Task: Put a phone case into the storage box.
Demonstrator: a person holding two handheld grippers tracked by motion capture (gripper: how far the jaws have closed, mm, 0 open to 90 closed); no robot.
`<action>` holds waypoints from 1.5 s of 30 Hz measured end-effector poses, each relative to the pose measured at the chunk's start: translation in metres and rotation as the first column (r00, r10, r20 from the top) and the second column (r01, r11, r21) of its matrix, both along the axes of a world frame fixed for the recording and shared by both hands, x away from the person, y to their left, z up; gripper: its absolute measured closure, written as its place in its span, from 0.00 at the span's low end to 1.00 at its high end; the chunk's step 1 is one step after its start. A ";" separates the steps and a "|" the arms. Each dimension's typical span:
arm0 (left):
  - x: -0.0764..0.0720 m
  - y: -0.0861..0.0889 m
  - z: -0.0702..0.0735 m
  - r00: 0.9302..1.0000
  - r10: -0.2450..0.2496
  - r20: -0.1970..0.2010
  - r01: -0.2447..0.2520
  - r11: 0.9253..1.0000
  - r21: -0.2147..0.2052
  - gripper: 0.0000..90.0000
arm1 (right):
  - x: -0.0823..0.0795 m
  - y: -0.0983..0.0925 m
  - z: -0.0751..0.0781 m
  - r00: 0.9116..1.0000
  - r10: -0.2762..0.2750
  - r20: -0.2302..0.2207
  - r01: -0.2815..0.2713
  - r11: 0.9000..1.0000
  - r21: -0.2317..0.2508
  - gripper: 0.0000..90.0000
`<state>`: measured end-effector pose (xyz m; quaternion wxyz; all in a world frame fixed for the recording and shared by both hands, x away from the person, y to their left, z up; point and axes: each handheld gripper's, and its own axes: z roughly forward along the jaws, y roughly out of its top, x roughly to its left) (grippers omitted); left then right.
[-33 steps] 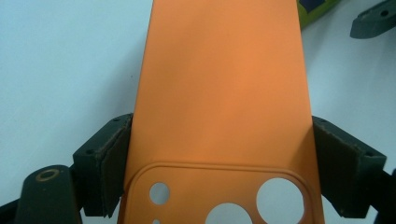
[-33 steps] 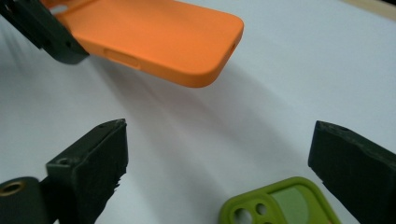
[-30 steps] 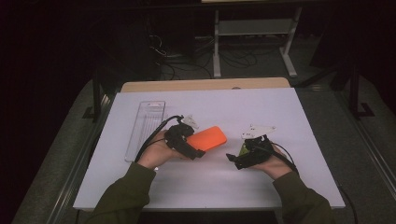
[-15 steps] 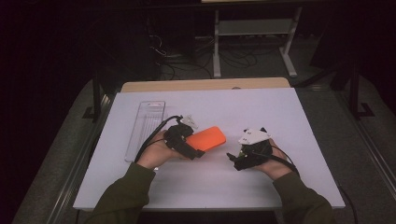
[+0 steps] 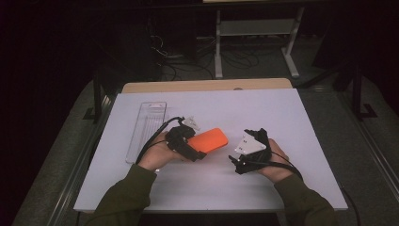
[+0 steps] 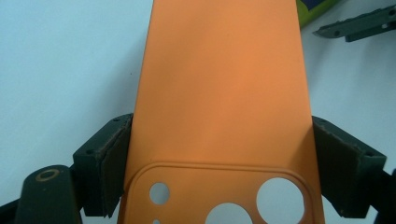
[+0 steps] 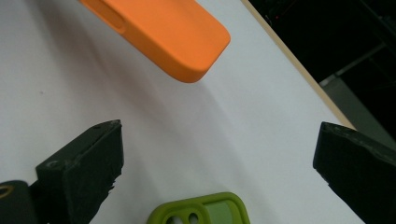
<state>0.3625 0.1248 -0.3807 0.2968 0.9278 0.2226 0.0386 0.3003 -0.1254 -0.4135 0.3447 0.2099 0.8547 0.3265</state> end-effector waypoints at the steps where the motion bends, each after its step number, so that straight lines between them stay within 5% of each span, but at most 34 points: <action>1: 0.000 0.000 0.000 1.000 0.001 -0.002 -0.001 1.000 0.001 0.17 | 0.000 0.001 -0.001 1.000 0.008 0.013 -0.008 1.000 -0.018 0.01; 3: -0.002 -0.002 -0.002 1.000 0.030 -0.008 -0.030 0.999 -0.032 0.17 | -0.001 0.002 -0.002 0.999 0.019 0.043 -0.016 0.998 -0.059 0.01; 9: -0.002 -0.002 -0.002 1.000 0.029 -0.010 -0.029 0.999 -0.031 0.17 | -0.005 0.007 -0.005 0.992 0.053 0.117 -0.036 0.988 -0.150 0.01; 18: -0.002 -0.002 -0.001 1.000 0.024 -0.012 -0.025 0.999 -0.028 0.17 | -0.012 0.013 -0.007 0.976 0.076 0.204 -0.039 0.982 -0.184 0.01; 19: -0.002 -0.002 -0.001 0.999 0.028 -0.014 -0.029 0.999 -0.029 0.17 | -0.012 0.013 -0.008 0.972 0.086 0.218 -0.041 0.978 -0.203 0.01; 20: -0.002 -0.002 -0.002 1.000 0.028 -0.012 -0.029 0.999 -0.031 0.17 | -0.011 0.012 -0.006 0.962 0.120 0.244 -0.054 0.964 -0.262 0.01; 23: -0.003 -0.003 -0.002 0.999 0.033 -0.012 -0.034 0.999 -0.035 0.17 | -0.014 0.016 -0.008 0.957 0.111 0.270 -0.041 0.967 -0.251 0.01; 26: -0.001 -0.001 -0.001 1.000 0.009 -0.005 -0.009 1.000 -0.007 0.17 | -0.015 0.017 -0.009 0.943 0.134 0.305 -0.044 0.957 -0.286 0.01; 35: -0.003 -0.003 -0.002 1.000 0.028 -0.012 -0.028 0.999 -0.026 0.17 | -0.021 0.024 -0.011 0.908 0.185 0.377 -0.035 0.928 -0.370 0.01; 39: -0.002 -0.002 -0.001 1.000 0.009 -0.008 -0.009 1.000 -0.004 0.17 | -0.024 0.028 -0.013 0.880 0.217 0.422 -0.025 0.909 -0.416 0.01; 42: -0.002 -0.003 -0.002 1.000 0.008 -0.008 -0.008 1.000 -0.004 0.17 | -0.027 0.032 -0.016 0.877 0.218 0.427 -0.019 0.907 -0.422 0.02; 43: -0.002 -0.003 -0.002 1.000 0.011 -0.007 -0.011 1.000 -0.006 0.17 | -0.025 0.032 -0.015 0.861 0.251 0.442 -0.032 0.894 -0.447 0.02; 45: -0.002 -0.003 -0.002 1.000 0.009 -0.006 -0.009 1.000 -0.005 0.17 | -0.027 0.035 -0.016 0.862 0.243 0.445 -0.025 0.897 -0.441 0.02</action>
